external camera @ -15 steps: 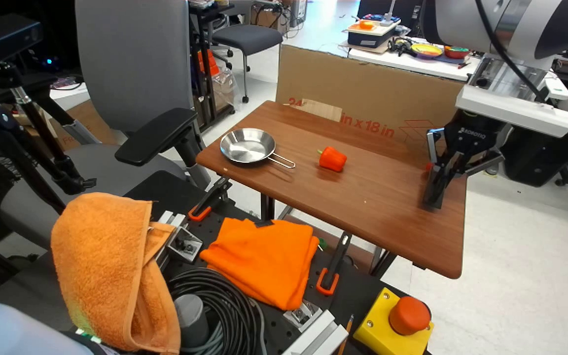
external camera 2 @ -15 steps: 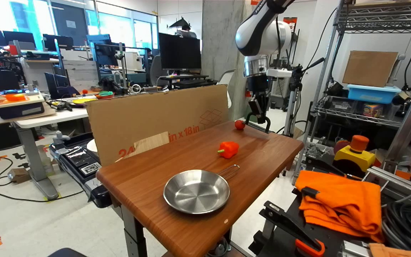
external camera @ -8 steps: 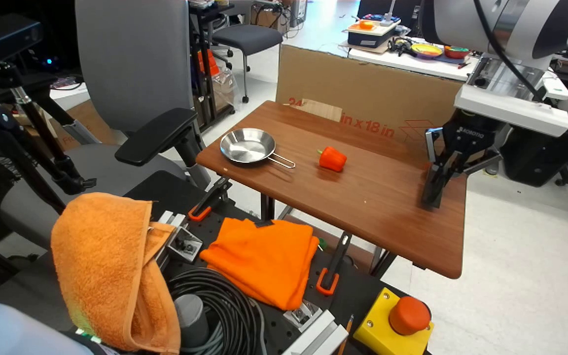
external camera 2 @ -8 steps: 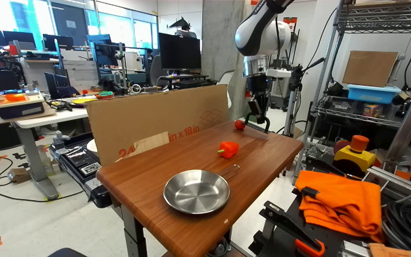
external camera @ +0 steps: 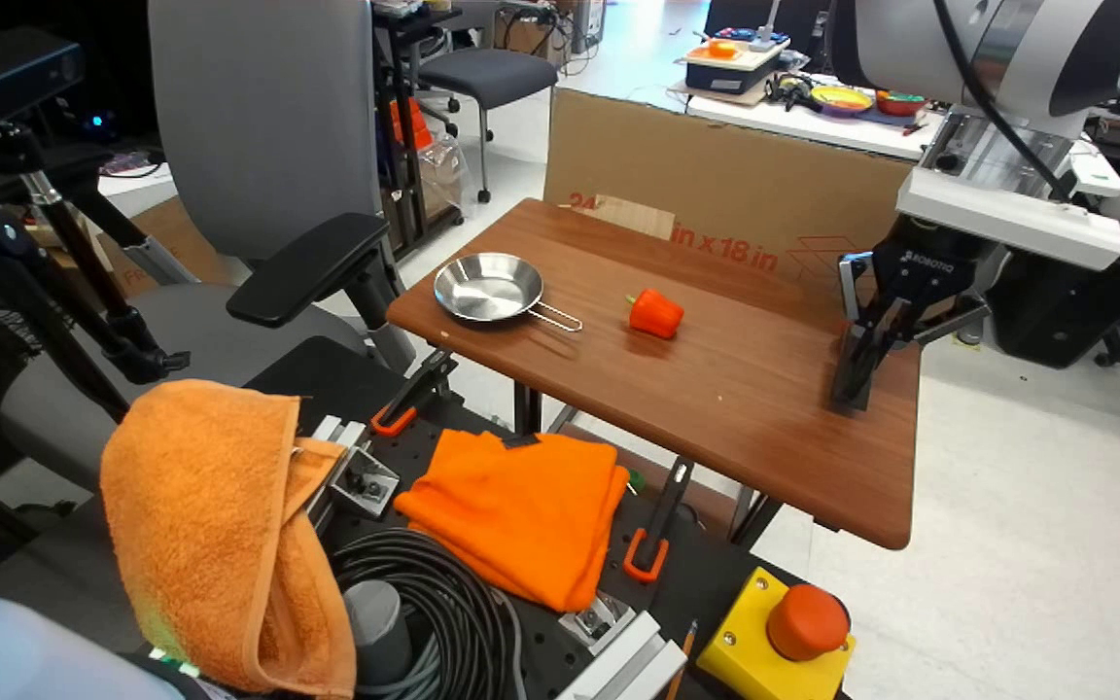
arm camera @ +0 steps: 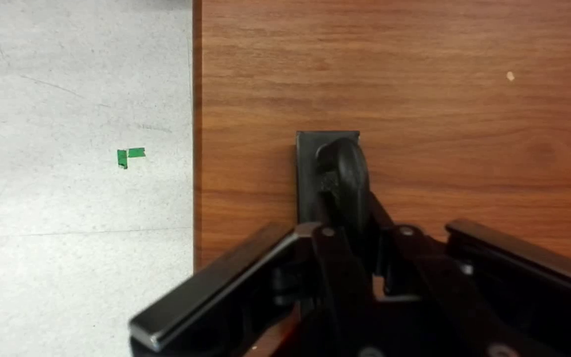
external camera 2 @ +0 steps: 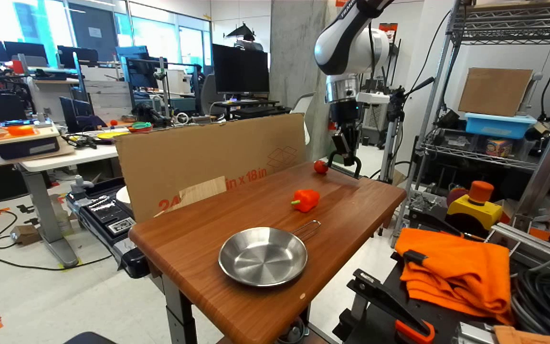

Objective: Pick up the black object from the table and put it back on the table.

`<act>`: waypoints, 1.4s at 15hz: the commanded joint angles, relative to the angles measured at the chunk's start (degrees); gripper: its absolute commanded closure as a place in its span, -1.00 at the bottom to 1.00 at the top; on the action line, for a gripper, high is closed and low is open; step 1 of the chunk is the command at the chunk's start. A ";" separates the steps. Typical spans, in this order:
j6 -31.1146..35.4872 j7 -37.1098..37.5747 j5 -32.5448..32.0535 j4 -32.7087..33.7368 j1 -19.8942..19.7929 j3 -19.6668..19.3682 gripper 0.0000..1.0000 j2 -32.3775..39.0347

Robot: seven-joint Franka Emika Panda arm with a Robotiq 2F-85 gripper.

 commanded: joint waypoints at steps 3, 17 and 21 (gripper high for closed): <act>-1.64 -1.75 -0.28 2.09 -1.19 1.22 0.93 1.09; -1.44 -4.96 0.12 2.26 -1.57 2.28 0.93 1.63; -1.68 -5.91 0.08 2.31 -1.39 2.82 0.93 1.50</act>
